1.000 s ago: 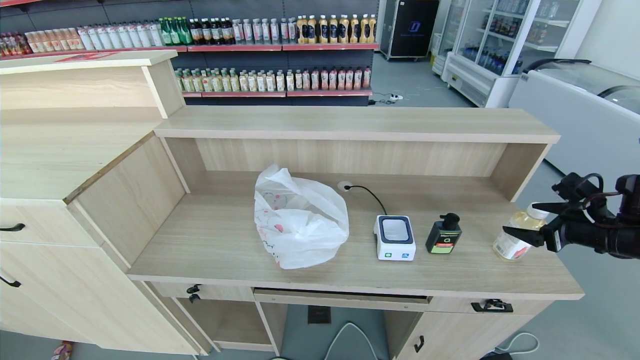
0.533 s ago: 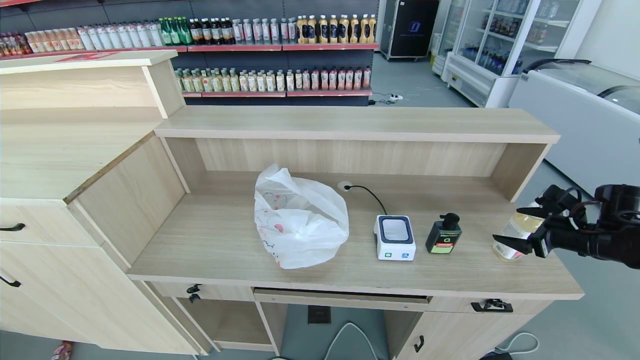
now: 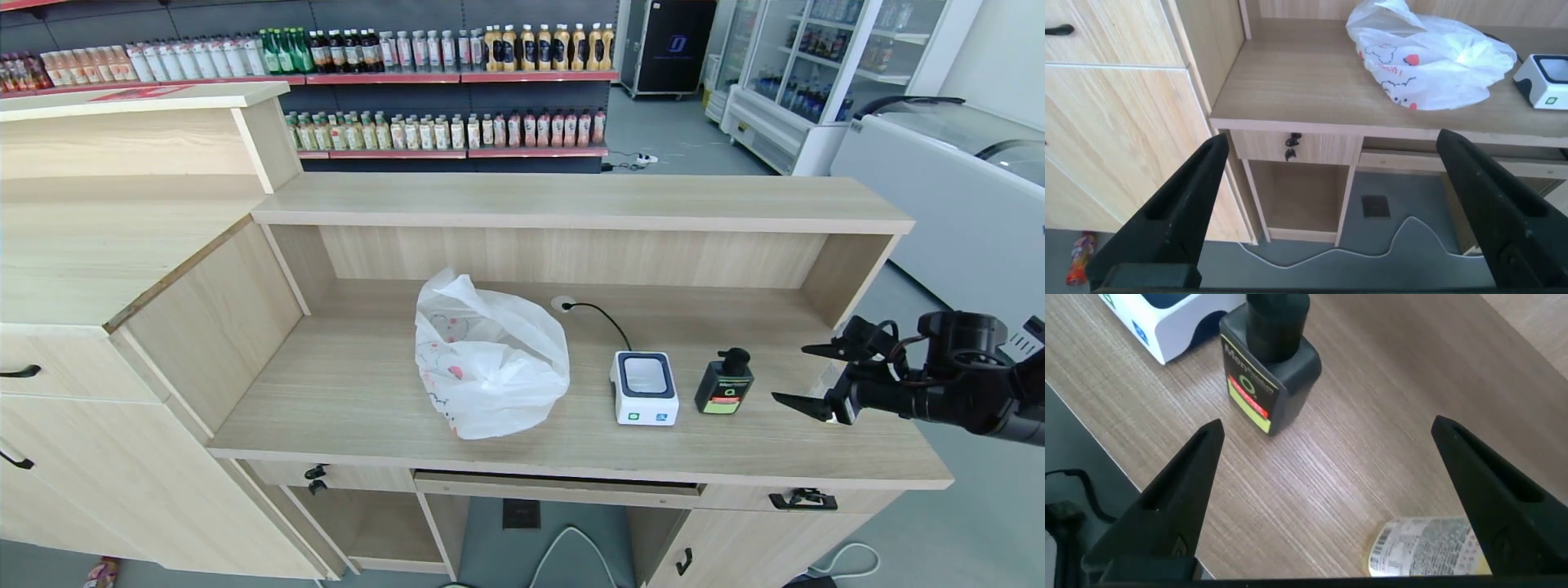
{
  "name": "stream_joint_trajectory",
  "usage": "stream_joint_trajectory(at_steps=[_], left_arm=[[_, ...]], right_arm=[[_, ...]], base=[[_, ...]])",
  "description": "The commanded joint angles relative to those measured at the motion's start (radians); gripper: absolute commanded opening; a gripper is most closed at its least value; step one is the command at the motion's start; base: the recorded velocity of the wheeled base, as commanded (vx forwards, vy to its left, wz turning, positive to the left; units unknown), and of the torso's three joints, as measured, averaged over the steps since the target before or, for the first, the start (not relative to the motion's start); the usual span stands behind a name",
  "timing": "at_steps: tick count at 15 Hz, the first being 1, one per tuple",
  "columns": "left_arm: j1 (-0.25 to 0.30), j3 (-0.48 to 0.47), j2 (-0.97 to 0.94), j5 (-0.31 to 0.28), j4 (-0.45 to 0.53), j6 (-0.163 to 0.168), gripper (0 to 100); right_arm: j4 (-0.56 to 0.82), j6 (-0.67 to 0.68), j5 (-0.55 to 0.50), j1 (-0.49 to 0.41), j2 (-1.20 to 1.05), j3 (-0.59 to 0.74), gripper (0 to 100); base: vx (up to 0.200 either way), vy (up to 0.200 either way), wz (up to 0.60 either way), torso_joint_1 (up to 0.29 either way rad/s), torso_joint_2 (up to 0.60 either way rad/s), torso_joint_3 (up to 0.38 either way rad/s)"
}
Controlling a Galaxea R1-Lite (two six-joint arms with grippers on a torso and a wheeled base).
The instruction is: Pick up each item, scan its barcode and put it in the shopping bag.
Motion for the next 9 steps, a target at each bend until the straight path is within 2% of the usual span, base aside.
stream_joint_trajectory(at_steps=[1, 9], left_arm=[[0.001, 0.0, 0.0, 0.0, 0.0, 0.0, 100], [0.001, 0.0, 0.0, 0.0, 0.0, 0.0, 100]], right_arm=[[0.004, -0.001, 0.01, 0.027, 0.038, -0.031, 100], [0.006, -0.013, 0.004, 0.099, 0.121, -0.1, 100]], base=[[0.0, 0.0, 0.0, 0.0, 0.0, 0.0], [0.0, 0.0, 0.0, 0.0, 0.0, 0.0]])
